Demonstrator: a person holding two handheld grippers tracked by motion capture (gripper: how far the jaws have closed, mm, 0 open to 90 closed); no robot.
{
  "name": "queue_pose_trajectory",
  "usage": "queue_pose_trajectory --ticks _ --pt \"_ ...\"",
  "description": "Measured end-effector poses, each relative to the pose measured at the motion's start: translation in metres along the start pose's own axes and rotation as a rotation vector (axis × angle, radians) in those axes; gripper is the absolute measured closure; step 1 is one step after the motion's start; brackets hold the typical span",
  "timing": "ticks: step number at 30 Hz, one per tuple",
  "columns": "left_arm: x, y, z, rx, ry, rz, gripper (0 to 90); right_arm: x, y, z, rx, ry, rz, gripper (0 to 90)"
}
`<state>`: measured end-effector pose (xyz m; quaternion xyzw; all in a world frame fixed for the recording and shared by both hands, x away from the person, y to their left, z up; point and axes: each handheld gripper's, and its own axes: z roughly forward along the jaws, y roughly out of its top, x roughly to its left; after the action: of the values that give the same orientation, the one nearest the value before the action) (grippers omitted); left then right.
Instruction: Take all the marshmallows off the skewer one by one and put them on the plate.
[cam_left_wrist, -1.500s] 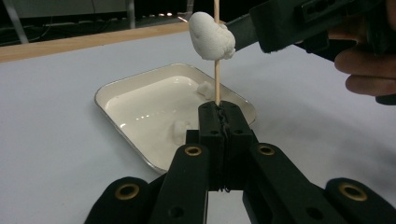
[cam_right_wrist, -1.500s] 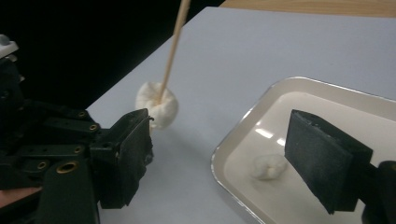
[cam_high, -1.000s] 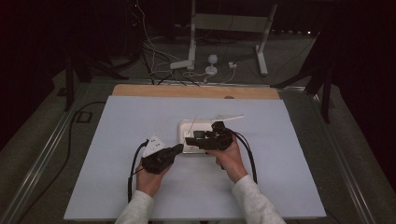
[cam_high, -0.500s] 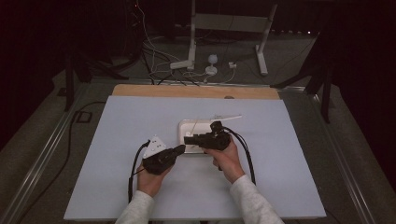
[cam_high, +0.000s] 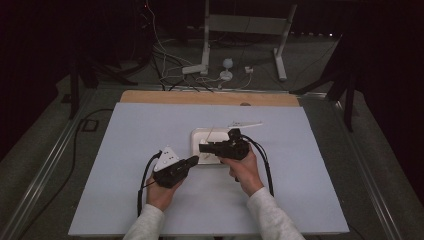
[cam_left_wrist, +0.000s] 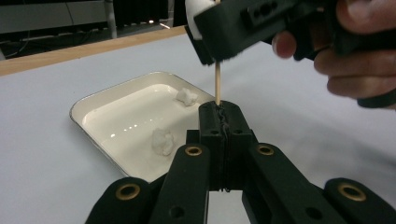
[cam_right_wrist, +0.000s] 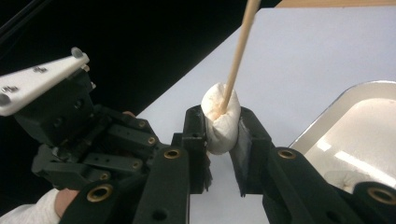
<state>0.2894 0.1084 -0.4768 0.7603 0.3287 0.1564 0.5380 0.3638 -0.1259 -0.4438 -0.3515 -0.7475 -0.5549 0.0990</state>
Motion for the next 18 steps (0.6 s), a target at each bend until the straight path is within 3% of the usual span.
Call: queue_pose_trajectory --ticks 6,12,13,14,16,18 --pt "-0.001 0.001 -0.001 0.004 0.011 0.028 90.0 0.003 0.004 -0.004 -0.004 -0.004 -0.011 77.3" --pt "-0.001 0.0 0.0 0.024 0.032 0.051 90.0 0.001 0.006 -0.007 -0.026 0.0 0.014 77.5" --pt "-0.002 -0.002 0.001 0.054 0.054 0.075 90.0 0.0 0.007 -0.012 -0.083 -0.004 0.034 78.7" --pt "-0.002 -0.005 0.003 0.08 0.062 0.09 90.0 0.0 0.007 -0.012 -0.083 -0.004 0.034 78.7" --pt "0.0 -0.009 0.004 0.09 0.066 0.078 90.0 -0.007 0.014 -0.029 -0.176 0.021 0.095 79.2" --pt "0.001 -0.009 0.004 0.092 0.072 0.076 90.0 -0.008 0.021 -0.044 -0.202 -0.004 0.075 79.4"
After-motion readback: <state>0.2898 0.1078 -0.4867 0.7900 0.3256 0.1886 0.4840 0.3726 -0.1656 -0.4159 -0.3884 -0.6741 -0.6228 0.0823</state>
